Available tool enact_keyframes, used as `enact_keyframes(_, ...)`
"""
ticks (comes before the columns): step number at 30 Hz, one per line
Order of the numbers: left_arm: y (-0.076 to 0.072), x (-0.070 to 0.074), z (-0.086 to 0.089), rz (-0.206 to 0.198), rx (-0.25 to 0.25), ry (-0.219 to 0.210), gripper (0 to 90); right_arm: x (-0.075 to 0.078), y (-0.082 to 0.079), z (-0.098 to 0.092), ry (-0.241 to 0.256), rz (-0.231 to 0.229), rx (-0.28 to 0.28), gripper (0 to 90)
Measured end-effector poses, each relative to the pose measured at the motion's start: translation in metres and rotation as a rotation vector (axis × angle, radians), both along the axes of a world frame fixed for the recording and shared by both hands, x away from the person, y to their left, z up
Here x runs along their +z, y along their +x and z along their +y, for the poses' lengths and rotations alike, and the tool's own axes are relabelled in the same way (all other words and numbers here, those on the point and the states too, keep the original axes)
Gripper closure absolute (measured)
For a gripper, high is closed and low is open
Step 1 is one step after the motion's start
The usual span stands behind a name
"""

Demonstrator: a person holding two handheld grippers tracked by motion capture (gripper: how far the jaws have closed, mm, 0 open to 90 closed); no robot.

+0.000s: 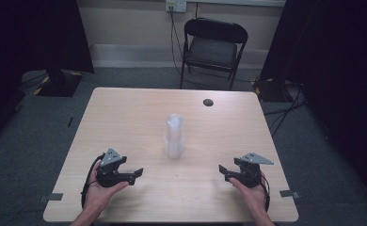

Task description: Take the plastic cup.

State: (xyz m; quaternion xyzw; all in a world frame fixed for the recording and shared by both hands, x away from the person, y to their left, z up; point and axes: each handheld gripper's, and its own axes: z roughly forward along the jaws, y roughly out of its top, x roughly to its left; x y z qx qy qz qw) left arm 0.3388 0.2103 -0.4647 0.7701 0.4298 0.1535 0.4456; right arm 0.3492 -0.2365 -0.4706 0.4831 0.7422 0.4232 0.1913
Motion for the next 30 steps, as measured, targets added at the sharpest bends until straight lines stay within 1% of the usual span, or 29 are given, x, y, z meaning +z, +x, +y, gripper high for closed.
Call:
enact_keyframes(3, 0.001, 0.001, -0.001, 0.002, -0.010, 0.002, 16.7, 0.000, 0.000, -0.001, 0.003, 0.002, 0.004, 25.8)
enact_keyframes(5, 0.001, 0.003, -0.003, -0.012, -0.022, 0.007, 17.4, 0.001, 0.000, -0.002, 0.017, 0.002, 0.001, 25.8)
enact_keyframes(6, 0.001, 0.004, -0.004, -0.022, -0.025, -0.003, 17.8, 0.001, 0.000, -0.002, 0.016, 0.003, 0.001, 25.8)
enact_keyframes(7, 0.001, 0.004, -0.004, -0.022, -0.025, -0.003, 18.2, 0.001, 0.000, -0.002, 0.016, 0.003, 0.001, 25.8)
enact_keyframes(8, -0.001, 0.005, -0.008, -0.033, -0.030, 0.002, 18.2, 0.000, 0.001, -0.002, 0.017, 0.000, 0.005, 25.8)
enact_keyframes(11, -0.003, 0.006, -0.012, -0.041, -0.038, 0.011, 18.1, 0.000, 0.000, 0.000, 0.032, 0.008, 0.013, 25.6)
enact_keyframes(12, -0.006, 0.009, -0.016, -0.054, -0.056, 0.015, 18.2, 0.001, -0.002, 0.005, 0.037, 0.008, 0.041, 25.3)
enact_keyframes(13, -0.008, 0.010, -0.018, -0.057, -0.057, 0.014, 18.2, 0.002, -0.003, 0.006, 0.037, 0.004, 0.046, 25.4)
enact_keyframes(14, -0.008, 0.012, -0.019, -0.063, -0.064, 0.010, 18.2, 0.003, -0.003, 0.008, 0.027, -0.007, 0.052, 25.3)
enact_keyframes(18, -0.008, 0.021, -0.024, -0.086, -0.065, -0.010, 18.2, 0.003, -0.005, 0.011, 0.022, -0.002, 0.065, 25.2)
enact_keyframes(19, -0.008, 0.021, -0.024, -0.086, -0.065, -0.010, 18.2, 0.003, -0.005, 0.011, 0.022, -0.002, 0.065, 25.2)
enact_keyframes(20, -0.007, 0.024, -0.026, -0.097, -0.073, -0.017, 18.2, 0.003, -0.006, 0.011, 0.026, -0.001, 0.067, 25.2)
enact_keyframes(21, -0.005, 0.029, -0.029, -0.114, -0.080, -0.014, 18.6, 0.004, -0.006, 0.011, 0.023, -0.005, 0.066, 25.2)
enact_keyframes(23, -0.004, 0.031, -0.031, -0.118, -0.083, -0.017, 18.7, 0.004, -0.006, 0.011, 0.025, -0.008, 0.065, 25.2)
enact_keyframes(24, -0.001, 0.035, -0.035, -0.130, -0.094, -0.018, 18.8, 0.005, -0.005, 0.010, 0.027, -0.009, 0.067, 25.2)
enact_keyframes(28, 0.003, 0.038, -0.041, -0.145, -0.104, -0.013, 19.2, 0.005, -0.007, 0.010, 0.035, -0.006, 0.071, 25.2)
enact_keyframes(29, 0.005, 0.039, -0.043, -0.144, -0.104, -0.026, 19.2, 0.005, -0.007, 0.010, 0.037, -0.007, 0.072, 25.3)
enact_keyframes(30, 0.007, 0.040, -0.045, -0.142, -0.108, -0.026, 19.7, 0.006, -0.007, 0.010, 0.040, -0.011, 0.074, 25.2)
